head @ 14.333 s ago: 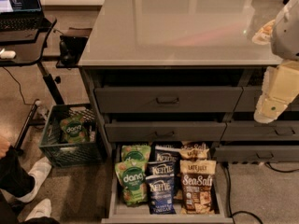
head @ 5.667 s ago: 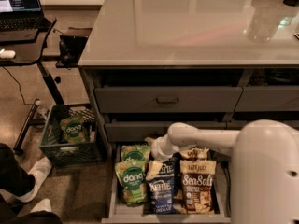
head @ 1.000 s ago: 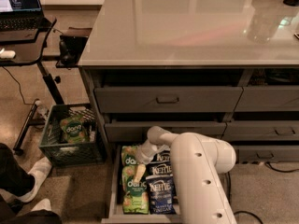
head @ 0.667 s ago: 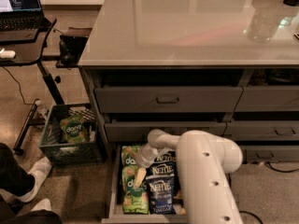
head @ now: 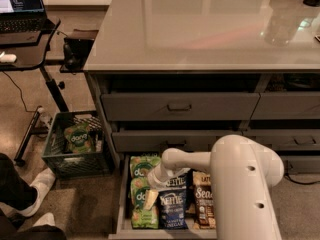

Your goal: Pick green rice chip bag from bottom drawer and place on counter

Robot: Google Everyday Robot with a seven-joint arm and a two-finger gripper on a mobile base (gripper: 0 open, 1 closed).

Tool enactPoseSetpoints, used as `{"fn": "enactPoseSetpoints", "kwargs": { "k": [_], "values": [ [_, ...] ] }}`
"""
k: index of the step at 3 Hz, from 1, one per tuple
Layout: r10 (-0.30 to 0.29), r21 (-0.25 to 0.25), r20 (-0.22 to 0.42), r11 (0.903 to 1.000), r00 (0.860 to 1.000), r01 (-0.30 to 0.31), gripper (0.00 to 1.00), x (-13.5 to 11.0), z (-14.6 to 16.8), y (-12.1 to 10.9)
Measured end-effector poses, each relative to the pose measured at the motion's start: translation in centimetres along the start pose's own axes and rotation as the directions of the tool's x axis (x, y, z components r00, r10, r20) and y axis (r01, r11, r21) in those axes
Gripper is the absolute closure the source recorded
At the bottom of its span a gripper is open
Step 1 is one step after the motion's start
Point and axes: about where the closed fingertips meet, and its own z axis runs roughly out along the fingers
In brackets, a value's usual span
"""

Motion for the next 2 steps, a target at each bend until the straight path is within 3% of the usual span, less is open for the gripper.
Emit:
{"fn": "enactPoseSetpoints", "kwargs": {
  "k": [1, 2],
  "values": [
    [-0.004, 0.043, 0.090, 0.9991, 0.996, 0.001, 0.00, 1.0, -0.5, 2.5],
    [-0.054, 0.098, 0.202, 0.9946, 0.978, 0.035, 0.00, 3.7, -2.1, 4.0]
  ]
}}
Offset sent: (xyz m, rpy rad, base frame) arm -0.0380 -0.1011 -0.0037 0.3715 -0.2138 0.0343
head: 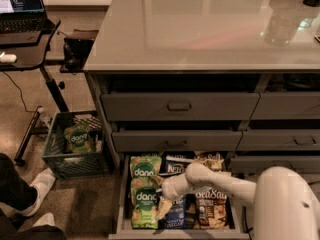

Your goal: Pick green rice chip bag from bottom drawer and place on counter

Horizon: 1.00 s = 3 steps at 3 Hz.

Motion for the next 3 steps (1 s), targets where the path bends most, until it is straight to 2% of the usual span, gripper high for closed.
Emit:
{"fn": "enactPoseSetpoints", "kwargs": {
  "k": [1, 2, 3],
  "values": [
    [-0.077, 0.016, 0.083, 0.9970, 0.994, 0.075, 0.00, 1.33, -2.01, 0.10],
    [-0.105, 0.005, 0.086, 0.9944, 0.991, 0.105, 0.00, 1.25, -1.96, 0.35],
    [-0.084, 0.012, 0.052, 0.9964, 0.995, 0.083, 0.00, 1.36, -1.05, 0.66]
  ]
}}
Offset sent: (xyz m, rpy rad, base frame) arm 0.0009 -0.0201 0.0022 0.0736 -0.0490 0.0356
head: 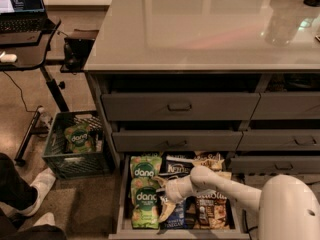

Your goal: Pick green rice chip bag from bottom drawer and place on counter

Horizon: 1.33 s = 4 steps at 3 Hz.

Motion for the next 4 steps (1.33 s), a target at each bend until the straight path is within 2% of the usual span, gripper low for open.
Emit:
{"fn": "enactPoseSetpoints", "kwargs": {
  "k": [1, 2, 3, 4],
  "values": [
    [0.036, 0.021, -0.070, 0.9992, 0.997, -0.034, 0.00, 0.6, 1.3, 0.4],
    [0.062, 0.069, -0.121, 0.9961, 0.991, -0.054, 0.00, 0.9, 2.3, -0.4],
    [0.062, 0.069, -0.121, 0.9962, 0.991, -0.054, 0.00, 0.9, 2.3, -0.4],
    [0.051, 0.044, -0.120, 0.9980, 0.992, -0.046, 0.00, 1.1, 4.1, 0.0]
  ]
}}
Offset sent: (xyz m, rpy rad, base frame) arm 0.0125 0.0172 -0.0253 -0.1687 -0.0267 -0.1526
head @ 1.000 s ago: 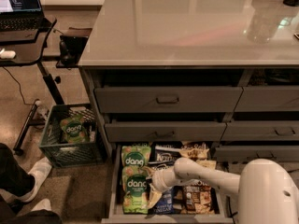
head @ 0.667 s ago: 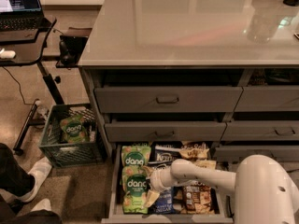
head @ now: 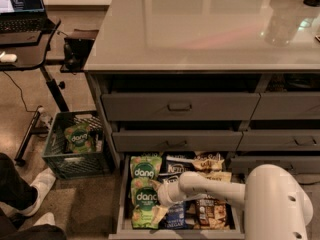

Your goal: Pick green rice chip bag from bottom drawer and place on counter

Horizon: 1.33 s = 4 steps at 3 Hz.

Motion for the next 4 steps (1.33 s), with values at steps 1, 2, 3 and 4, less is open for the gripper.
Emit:
{"fn": "enactPoseSetpoints", "kwargs": {
  "k": [1, 2, 3, 4],
  "values": [
    [-0.032, -0.026, -0.019, 0.9992, 0.999, 0.032, 0.00, -0.1, 2.0, 0.2],
    [-0.082, -0.056, -0.036, 0.9953, 0.996, 0.079, 0.00, -0.6, 3.7, 0.3],
    [-0.136, -0.086, -0.044, 0.9876, 0.990, 0.131, 0.00, -1.2, 5.5, 0.5],
    [-0.179, -0.107, -0.045, 0.9790, 0.983, 0.174, 0.00, -1.1, 7.4, 0.6]
  ]
}}
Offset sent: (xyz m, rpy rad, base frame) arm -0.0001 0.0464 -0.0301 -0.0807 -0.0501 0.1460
